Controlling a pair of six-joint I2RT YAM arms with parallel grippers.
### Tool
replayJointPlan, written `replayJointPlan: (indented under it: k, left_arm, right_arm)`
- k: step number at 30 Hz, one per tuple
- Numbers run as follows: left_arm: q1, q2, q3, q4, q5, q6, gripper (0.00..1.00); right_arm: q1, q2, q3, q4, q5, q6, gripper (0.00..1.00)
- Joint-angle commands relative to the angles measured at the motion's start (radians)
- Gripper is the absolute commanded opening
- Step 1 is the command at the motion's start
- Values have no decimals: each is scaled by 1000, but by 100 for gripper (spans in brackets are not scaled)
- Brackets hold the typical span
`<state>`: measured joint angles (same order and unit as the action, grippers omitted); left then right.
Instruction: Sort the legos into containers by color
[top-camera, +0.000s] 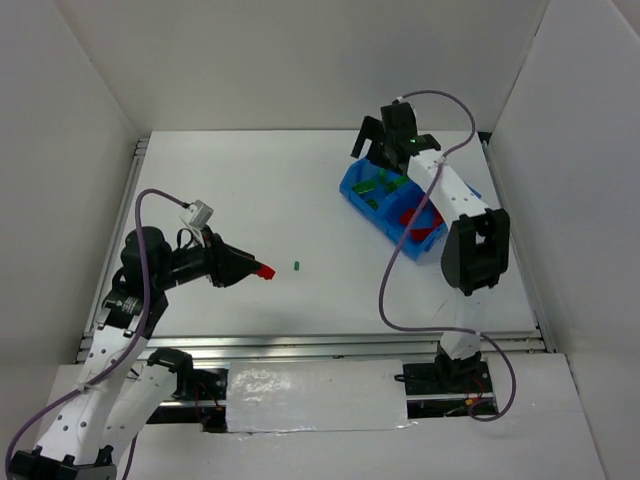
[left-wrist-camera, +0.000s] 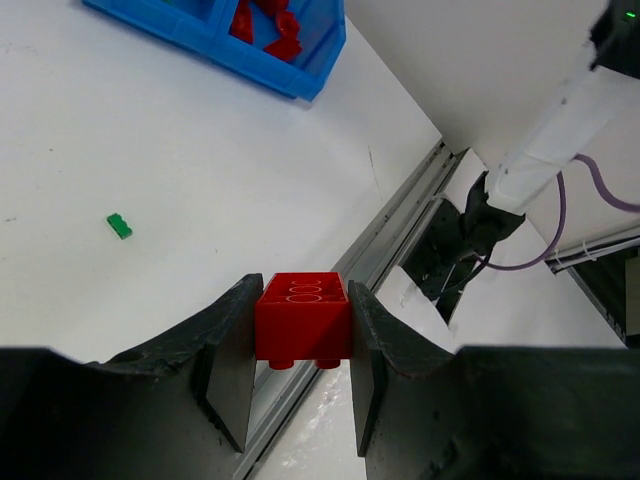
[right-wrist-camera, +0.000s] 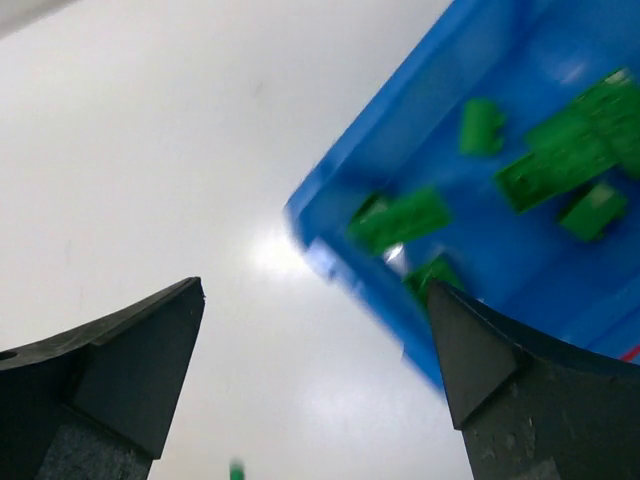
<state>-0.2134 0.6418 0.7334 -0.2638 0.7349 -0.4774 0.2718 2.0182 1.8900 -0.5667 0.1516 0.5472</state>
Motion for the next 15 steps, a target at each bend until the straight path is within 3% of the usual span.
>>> replayJointPlan:
  k: [1, 2, 5, 6, 7, 9, 11, 15]
  left_arm:
    - [3, 4, 34, 87, 32, -44, 0]
    - [3, 4, 41, 92, 32, -55, 0]
    - [3, 9, 64, 106, 41, -115, 0]
    - [5, 16, 93, 92, 19, -124, 0]
    - [5, 21, 112, 74, -1, -138, 0]
    - [5, 50, 171, 0, -34, -144, 0]
    - [6, 91, 223, -70, -60, -155, 0]
    - [8, 139, 233, -77, -43, -194, 0]
  right_arm:
    - [53, -263, -165, 143, -350, -179, 100]
    - [72, -318, -246, 190, -630, -316, 100]
    - [219, -568, -535, 278, -874, -494, 100]
    - [272, -638, -677, 365, -851, -504, 100]
    - [323, -759, -742, 419, -821, -504, 100]
    - [432, -846, -874, 531, -794, -491, 100]
    - [505, -911, -914, 562, -794, -477, 100]
    - [677, -911, -914, 625, -596, -504, 100]
